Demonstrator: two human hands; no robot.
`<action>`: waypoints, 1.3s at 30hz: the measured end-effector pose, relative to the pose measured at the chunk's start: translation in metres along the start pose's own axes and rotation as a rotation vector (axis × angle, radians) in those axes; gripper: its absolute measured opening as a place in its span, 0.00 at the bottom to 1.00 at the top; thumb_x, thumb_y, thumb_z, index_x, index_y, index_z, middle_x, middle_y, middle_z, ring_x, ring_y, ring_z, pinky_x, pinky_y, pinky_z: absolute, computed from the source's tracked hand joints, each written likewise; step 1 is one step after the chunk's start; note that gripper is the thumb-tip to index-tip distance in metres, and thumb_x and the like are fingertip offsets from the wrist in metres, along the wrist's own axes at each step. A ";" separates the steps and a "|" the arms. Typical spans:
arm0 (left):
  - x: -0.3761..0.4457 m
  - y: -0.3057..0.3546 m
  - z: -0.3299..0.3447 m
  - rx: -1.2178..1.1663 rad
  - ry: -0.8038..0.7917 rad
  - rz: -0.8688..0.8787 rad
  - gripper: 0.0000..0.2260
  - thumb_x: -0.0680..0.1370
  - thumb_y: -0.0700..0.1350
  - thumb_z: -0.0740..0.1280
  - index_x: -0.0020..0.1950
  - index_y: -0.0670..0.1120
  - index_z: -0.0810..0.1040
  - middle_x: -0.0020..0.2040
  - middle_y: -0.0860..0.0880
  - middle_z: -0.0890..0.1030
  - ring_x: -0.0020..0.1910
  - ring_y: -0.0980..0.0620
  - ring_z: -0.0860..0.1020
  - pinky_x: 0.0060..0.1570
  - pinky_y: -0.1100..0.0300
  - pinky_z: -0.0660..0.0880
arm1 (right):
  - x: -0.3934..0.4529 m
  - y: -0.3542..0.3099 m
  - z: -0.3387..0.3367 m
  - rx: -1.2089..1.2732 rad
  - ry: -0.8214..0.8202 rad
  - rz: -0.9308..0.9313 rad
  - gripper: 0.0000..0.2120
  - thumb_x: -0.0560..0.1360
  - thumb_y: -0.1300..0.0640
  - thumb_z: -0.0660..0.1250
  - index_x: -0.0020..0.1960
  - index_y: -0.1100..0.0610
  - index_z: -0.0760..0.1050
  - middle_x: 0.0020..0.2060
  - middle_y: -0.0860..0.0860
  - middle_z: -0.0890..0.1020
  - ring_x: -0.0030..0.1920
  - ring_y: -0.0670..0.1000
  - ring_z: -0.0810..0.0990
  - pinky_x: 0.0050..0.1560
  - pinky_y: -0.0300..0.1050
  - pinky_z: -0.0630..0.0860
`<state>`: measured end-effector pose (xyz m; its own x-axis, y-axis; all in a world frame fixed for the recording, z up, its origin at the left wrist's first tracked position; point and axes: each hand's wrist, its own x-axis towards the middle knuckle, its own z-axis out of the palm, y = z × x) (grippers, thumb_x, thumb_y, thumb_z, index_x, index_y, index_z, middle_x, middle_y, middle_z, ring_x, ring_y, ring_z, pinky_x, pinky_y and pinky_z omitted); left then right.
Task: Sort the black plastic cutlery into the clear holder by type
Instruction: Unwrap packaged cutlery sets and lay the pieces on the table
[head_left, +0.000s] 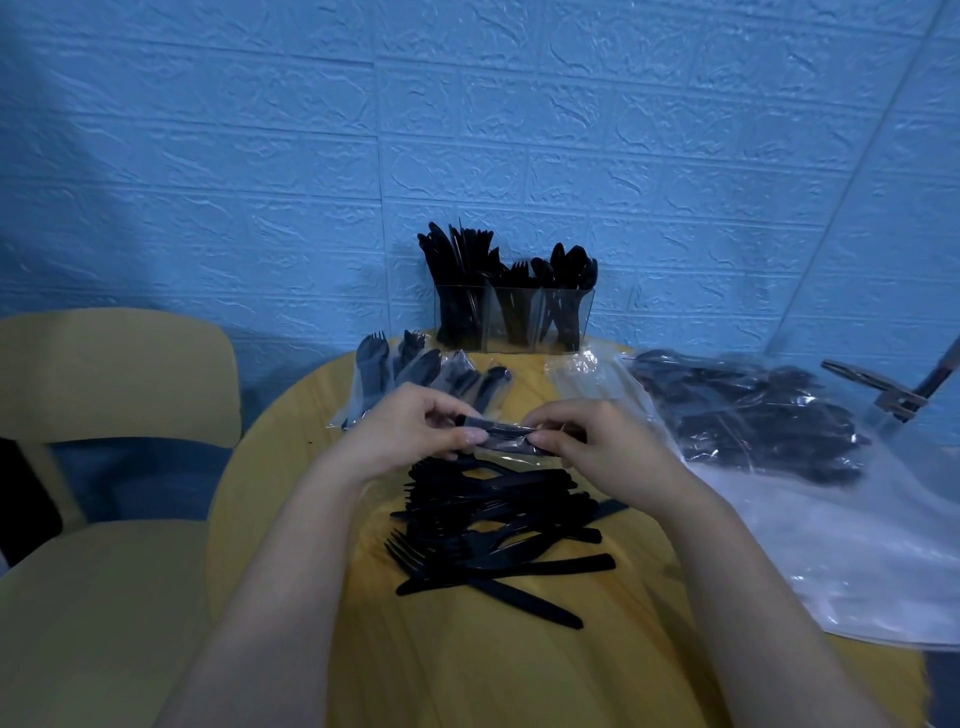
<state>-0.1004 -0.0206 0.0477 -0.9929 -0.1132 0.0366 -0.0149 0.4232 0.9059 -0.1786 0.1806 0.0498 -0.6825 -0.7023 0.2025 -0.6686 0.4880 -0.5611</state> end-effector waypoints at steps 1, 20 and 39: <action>0.000 -0.001 0.000 0.022 0.002 -0.004 0.06 0.72 0.40 0.72 0.43 0.52 0.83 0.40 0.46 0.84 0.42 0.51 0.81 0.50 0.57 0.80 | -0.001 -0.001 0.000 -0.016 0.004 -0.002 0.07 0.78 0.53 0.64 0.53 0.44 0.80 0.42 0.42 0.80 0.41 0.43 0.76 0.43 0.42 0.72; 0.000 -0.010 -0.014 -0.023 0.280 0.008 0.08 0.77 0.35 0.66 0.43 0.48 0.78 0.31 0.52 0.82 0.31 0.60 0.81 0.36 0.68 0.77 | -0.002 0.021 -0.021 0.109 0.229 0.193 0.05 0.73 0.51 0.70 0.49 0.48 0.81 0.38 0.48 0.82 0.36 0.45 0.80 0.39 0.35 0.73; -0.001 -0.010 -0.018 0.146 0.318 -0.048 0.03 0.76 0.43 0.69 0.45 0.51 0.80 0.38 0.50 0.80 0.37 0.54 0.76 0.38 0.65 0.71 | 0.015 0.032 -0.016 0.514 0.520 0.451 0.21 0.78 0.61 0.64 0.69 0.54 0.68 0.43 0.47 0.80 0.41 0.49 0.82 0.40 0.42 0.76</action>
<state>-0.0975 -0.0410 0.0462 -0.9047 -0.4003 0.1456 -0.1001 0.5321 0.8408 -0.2151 0.1937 0.0479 -0.9834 -0.1098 0.1444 -0.1700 0.2799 -0.9448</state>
